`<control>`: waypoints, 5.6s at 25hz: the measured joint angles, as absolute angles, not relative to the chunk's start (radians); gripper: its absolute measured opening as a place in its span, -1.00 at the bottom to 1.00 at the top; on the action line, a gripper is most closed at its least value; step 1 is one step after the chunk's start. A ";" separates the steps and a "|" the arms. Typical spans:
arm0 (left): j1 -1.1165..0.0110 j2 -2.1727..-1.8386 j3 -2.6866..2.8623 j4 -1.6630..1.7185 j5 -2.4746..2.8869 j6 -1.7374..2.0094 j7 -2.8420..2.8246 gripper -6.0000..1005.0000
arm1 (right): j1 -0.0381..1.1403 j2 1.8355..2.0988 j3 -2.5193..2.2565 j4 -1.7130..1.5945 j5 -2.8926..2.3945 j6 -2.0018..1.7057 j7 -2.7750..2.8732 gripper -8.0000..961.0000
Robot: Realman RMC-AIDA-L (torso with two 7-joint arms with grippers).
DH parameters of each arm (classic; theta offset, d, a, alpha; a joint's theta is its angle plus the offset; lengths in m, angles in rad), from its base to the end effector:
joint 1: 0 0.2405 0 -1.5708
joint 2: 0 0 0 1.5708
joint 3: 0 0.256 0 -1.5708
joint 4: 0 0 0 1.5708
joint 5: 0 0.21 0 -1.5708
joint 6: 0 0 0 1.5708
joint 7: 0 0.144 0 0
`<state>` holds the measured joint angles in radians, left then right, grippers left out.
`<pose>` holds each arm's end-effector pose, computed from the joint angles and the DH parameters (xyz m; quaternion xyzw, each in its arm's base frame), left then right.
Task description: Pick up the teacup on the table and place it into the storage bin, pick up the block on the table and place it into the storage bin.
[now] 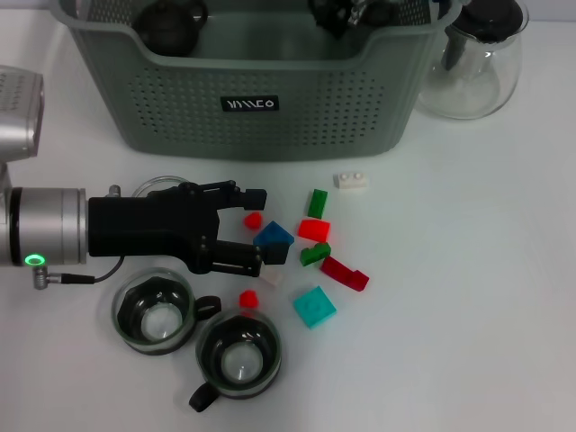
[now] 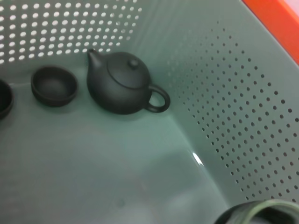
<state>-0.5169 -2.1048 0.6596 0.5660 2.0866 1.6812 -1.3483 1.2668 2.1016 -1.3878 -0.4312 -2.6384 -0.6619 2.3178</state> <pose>-0.2622 0.2936 -0.0279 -0.9373 -0.2315 -0.2581 0.0361 0.0776 0.4860 -0.0803 -0.9335 0.0719 -0.1317 0.3258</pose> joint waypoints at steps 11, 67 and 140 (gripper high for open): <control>-0.513 -2.099 0.660 0.566 2.087 1.681 -1.349 0.86 | 1.193 2.101 -1.383 -0.633 -2.639 -0.716 2.339 -0.34; -0.474 -1.997 0.632 0.702 2.097 1.750 -1.371 0.86 | 0.684 2.044 -0.992 -1.250 -2.026 -1.944 1.862 0.43; -0.448 -2.039 0.633 0.721 2.095 1.677 -1.411 0.86 | 0.917 2.117 -2.143 -1.112 -2.118 -1.299 1.689 0.41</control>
<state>-0.4482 -2.0391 0.6334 0.7210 2.0950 1.6766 -1.4114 0.9171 2.1170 -2.1434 -1.1116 -2.1185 -1.2993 1.6892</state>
